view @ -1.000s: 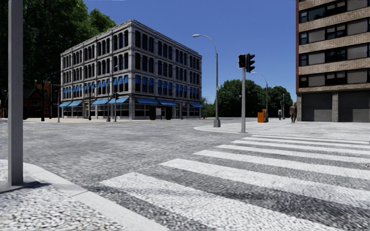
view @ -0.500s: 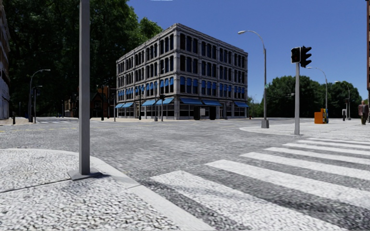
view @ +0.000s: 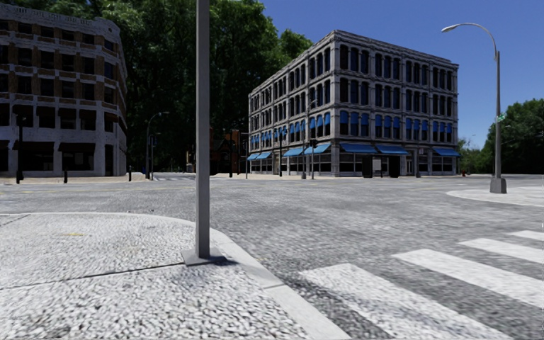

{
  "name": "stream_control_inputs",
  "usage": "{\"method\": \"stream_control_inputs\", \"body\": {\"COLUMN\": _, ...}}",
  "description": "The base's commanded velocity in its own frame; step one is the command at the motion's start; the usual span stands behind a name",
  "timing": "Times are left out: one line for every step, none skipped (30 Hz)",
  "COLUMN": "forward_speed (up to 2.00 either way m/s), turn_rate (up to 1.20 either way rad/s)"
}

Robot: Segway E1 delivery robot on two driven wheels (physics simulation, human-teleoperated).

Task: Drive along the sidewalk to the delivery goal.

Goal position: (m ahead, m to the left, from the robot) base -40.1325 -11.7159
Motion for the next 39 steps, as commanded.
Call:
{"method": "stream_control_inputs", "body": {"forward_speed": 0.69, "turn_rate": 0.75}}
{"method": "stream_control_inputs", "body": {"forward_speed": 0.69, "turn_rate": 0.75}}
{"method": "stream_control_inputs", "body": {"forward_speed": 0.69, "turn_rate": 0.76}}
{"method": "stream_control_inputs", "body": {"forward_speed": 0.69, "turn_rate": 0.76}}
{"method": "stream_control_inputs", "body": {"forward_speed": 0.70, "turn_rate": 0.80}}
{"method": "stream_control_inputs", "body": {"forward_speed": 0.70, "turn_rate": 0.82}}
{"method": "stream_control_inputs", "body": {"forward_speed": 0.71, "turn_rate": 0.83}}
{"method": "stream_control_inputs", "body": {"forward_speed": 0.71, "turn_rate": 0.83}}
{"method": "stream_control_inputs", "body": {"forward_speed": 0.73, "turn_rate": 0.84}}
{"method": "stream_control_inputs", "body": {"forward_speed": 0.73, "turn_rate": 0.84}}
{"method": "stream_control_inputs", "body": {"forward_speed": 0.73, "turn_rate": 0.84}}
{"method": "stream_control_inputs", "body": {"forward_speed": 0.73, "turn_rate": 0.84}}
{"method": "stream_control_inputs", "body": {"forward_speed": 0.74, "turn_rate": 0.84}}
{"method": "stream_control_inputs", "body": {"forward_speed": 0.78, "turn_rate": 0.84}}
{"method": "stream_control_inputs", "body": {"forward_speed": 0.81, "turn_rate": 0.85}}
{"method": "stream_control_inputs", "body": {"forward_speed": 0.81, "turn_rate": 0.85}}
{"method": "stream_control_inputs", "body": {"forward_speed": 0.84, "turn_rate": 0.86}}
{"method": "stream_control_inputs", "body": {"forward_speed": 0.86, "turn_rate": 0.88}}
{"method": "stream_control_inputs", "body": {"forward_speed": 0.86, "turn_rate": 0.88}}
{"method": "stream_control_inputs", "body": {"forward_speed": 0.88, "turn_rate": 0.89}}
{"method": "stream_control_inputs", "body": {"forward_speed": 0.91, "turn_rate": 0.91}}
{"method": "stream_control_inputs", "body": {"forward_speed": 0.97, "turn_rate": 0.92}}
{"method": "stream_control_inputs", "body": {"forward_speed": 0.97, "turn_rate": 0.92}}
{"method": "stream_control_inputs", "body": {"forward_speed": 1.11, "turn_rate": 0.94}}
{"method": "stream_control_inputs", "body": {"forward_speed": 1.17, "turn_rate": 0.95}}
{"method": "stream_control_inputs", "body": {"forward_speed": 1.23, "turn_rate": 0.96}}
{"method": "stream_control_inputs", "body": {"forward_speed": 1.26, "turn_rate": 0.97}}
{"method": "stream_control_inputs", "body": {"forward_speed": 1.26, "turn_rate": 0.97}}
{"method": "stream_control_inputs", "body": {"forward_speed": 1.28, "turn_rate": 0.98}}
{"method": "stream_control_inputs", "body": {"forward_speed": 1.28, "turn_rate": 0.99}}
{"method": "stream_control_inputs", "body": {"forward_speed": 1.30, "turn_rate": 1.00}}
{"method": "stream_control_inputs", "body": {"forward_speed": 1.30, "turn_rate": 1.00}}
{"method": "stream_control_inputs", "body": {"forward_speed": 1.31, "turn_rate": 1.01}}
{"method": "stream_control_inputs", "body": {"forward_speed": 1.34, "turn_rate": 1.01}}
{"method": "stream_control_inputs", "body": {"forward_speed": 1.37, "turn_rate": 1.01}}
{"method": "stream_control_inputs", "body": {"forward_speed": 1.37, "turn_rate": 1.01}}
{"method": "stream_control_inputs", "body": {"forward_speed": 1.39, "turn_rate": 1.01}}
{"method": "stream_control_inputs", "body": {"forward_speed": 1.41, "turn_rate": 1.01}}
{"method": "stream_control_inputs", "body": {"forward_speed": 1.42, "turn_rate": 1.01}}
